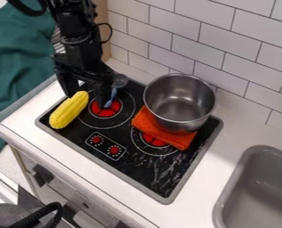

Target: Moves the silver pot

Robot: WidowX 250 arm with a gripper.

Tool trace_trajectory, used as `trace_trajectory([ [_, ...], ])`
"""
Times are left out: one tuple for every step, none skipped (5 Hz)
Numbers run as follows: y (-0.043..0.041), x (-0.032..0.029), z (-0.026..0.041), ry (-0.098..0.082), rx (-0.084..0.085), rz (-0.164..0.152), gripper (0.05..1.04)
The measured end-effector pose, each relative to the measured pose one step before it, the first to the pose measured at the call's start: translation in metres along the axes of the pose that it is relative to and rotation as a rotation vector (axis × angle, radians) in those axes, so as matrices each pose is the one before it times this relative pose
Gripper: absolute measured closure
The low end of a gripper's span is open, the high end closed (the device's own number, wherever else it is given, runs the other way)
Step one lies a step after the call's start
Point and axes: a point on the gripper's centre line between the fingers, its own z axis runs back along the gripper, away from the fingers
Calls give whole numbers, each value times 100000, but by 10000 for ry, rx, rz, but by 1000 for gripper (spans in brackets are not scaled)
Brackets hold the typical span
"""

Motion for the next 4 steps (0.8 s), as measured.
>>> trace_trajectory([
  [-173,-337,-715,226,-99,-5,79],
  [-2082,1254,-20,-525,-220,-584,79],
  [-1948,1419,385,-267,-44,-509,79],
  [-2163,2612,898,-436,162,-547,79],
])
